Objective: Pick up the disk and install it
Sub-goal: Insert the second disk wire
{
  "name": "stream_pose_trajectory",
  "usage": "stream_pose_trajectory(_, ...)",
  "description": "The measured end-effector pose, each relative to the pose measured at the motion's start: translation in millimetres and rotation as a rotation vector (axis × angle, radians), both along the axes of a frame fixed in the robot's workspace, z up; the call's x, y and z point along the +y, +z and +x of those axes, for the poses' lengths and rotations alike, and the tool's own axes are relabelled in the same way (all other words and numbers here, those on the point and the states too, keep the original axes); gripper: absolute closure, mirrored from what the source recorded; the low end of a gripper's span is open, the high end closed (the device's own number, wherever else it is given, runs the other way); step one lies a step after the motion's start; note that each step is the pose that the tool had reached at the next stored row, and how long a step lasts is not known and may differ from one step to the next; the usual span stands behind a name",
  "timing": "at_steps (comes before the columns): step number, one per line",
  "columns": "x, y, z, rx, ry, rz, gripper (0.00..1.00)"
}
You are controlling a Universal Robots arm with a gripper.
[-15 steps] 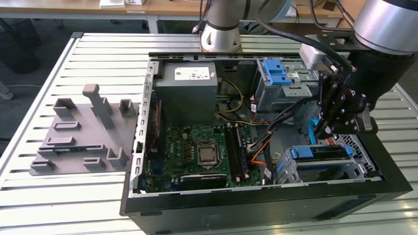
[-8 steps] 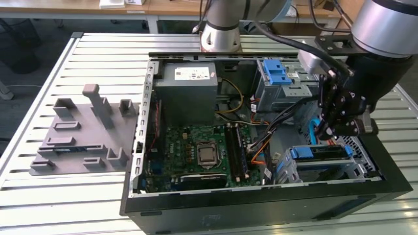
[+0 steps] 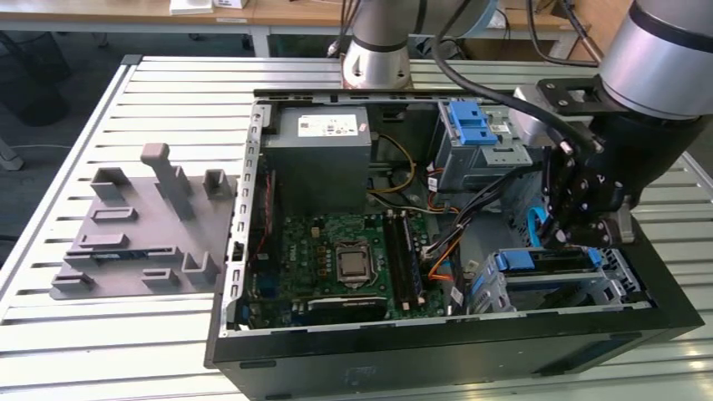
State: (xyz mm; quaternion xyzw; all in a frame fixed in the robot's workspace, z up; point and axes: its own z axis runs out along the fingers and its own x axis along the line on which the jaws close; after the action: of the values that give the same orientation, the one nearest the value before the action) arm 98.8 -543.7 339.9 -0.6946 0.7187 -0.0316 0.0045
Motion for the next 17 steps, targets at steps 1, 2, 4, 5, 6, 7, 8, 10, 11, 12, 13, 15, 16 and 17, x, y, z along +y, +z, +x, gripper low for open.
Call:
stream_pose_trajectory(1, -0.3, -0.4, 0.0, -0.0005, 0.0, 0.0099, 0.84)
stream_pose_trajectory(2, -0.9, -0.6, -0.1, -0.0009, 0.0, 0.0209, 0.84)
stream_pose_trajectory(4, -3.3, -1.4, -0.1, -0.0019, 0.001, 0.0323, 0.84)
stream_pose_trajectory(5, -5.4, -2.0, -0.1, -0.0027, 0.001, 0.0348, 0.84)
stream_pose_trajectory(6, -7.6, -2.5, -0.1, -0.0036, 0.001, 0.0362, 0.84)
stream_pose_trajectory(7, -9.1, -3.0, -0.2, -0.0042, 0.001, 0.0367, 0.84)
stream_pose_trajectory(8, -10.1, -3.2, -0.2, -0.0047, 0.001, 0.0369, 0.84)
stream_pose_trajectory(10, -10.4, -3.4, -0.1, -0.0051, 0.002, 0.0372, 0.84)
stream_pose_trajectory(11, -10.4, -3.4, -0.1, -0.0051, 0.002, 0.0372, 0.84)
stream_pose_trajectory(12, -10.6, -3.5, -0.1, -0.0051, 0.002, 0.0372, 0.84)
stream_pose_trajectory(13, -10.8, -3.7, -0.1, -0.0051, 0.002, 0.0372, 0.84)
stream_pose_trajectory(15, -11.1, -4.2, -0.2, -0.0051, 0.002, 0.0371, 0.84)
stream_pose_trajectory(16, -11.3, -4.6, -0.2, -0.0051, 0.002, 0.0372, 0.84)
stream_pose_trajectory(17, -11.4, -4.9, -0.2, -0.0051, 0.002, 0.0372, 0.84)
